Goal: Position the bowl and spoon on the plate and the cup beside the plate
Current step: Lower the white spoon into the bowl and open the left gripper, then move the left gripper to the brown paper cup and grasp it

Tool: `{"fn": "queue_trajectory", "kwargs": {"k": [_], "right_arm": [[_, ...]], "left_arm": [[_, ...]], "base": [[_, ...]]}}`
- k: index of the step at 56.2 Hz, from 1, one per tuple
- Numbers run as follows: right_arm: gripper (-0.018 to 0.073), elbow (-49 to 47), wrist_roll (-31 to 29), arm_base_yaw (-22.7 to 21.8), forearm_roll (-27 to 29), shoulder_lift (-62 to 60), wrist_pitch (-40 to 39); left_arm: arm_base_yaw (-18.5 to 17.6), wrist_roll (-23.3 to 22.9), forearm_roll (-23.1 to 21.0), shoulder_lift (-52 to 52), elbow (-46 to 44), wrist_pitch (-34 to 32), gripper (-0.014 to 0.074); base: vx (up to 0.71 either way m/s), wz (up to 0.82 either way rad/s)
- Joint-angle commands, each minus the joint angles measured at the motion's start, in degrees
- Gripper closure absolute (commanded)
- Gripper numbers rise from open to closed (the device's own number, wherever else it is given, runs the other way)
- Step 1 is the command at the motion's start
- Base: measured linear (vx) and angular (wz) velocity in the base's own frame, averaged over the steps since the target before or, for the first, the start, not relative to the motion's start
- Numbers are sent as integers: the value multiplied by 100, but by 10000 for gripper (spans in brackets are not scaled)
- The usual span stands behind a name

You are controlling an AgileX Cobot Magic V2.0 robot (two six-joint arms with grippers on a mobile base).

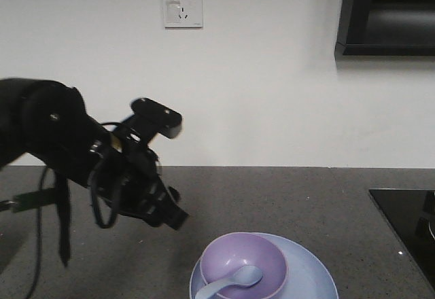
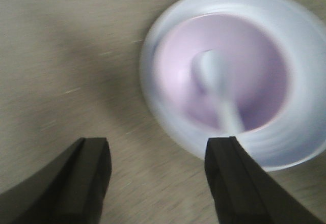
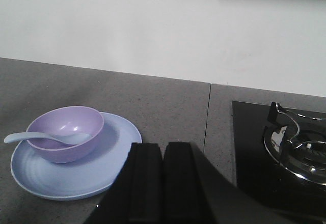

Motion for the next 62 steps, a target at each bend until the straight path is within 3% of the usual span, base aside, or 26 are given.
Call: {"fn": "queue_trajectory", "kwargs": {"k": [1,4,10,19,27,40,62], "right_arm": [[568,-138,-24,-5,-144,128,-467],[568,-138,-24,-5,-147,128,-467],[568,-138,-24,-5,-147,128,-467],[568,-138,-24,-5,-147,128,-467],[568,-138,-24,-5,-148,128,-462],[568,-138,-24,-5,-143,128,-462],[568,-138,-24,-5,-123,128,-462]], "left_arm": [[217,-670,1186,-577,-195,291,63],[435,-783,1549,-745,-195,587,63],[1012,-743,1860,-1020,-195,901,63],[1962,-622,1860,-1179,-195,901,63],[2472,-622,1741,-1019,-149,798,63],[2737,-562,1664,-630,462,352,63],[2754,-533,1832,261,514,86,63]], "base": [[0,0],[0,0],[0,0],[0,0],[0,0],[0,0],[0,0]]}}
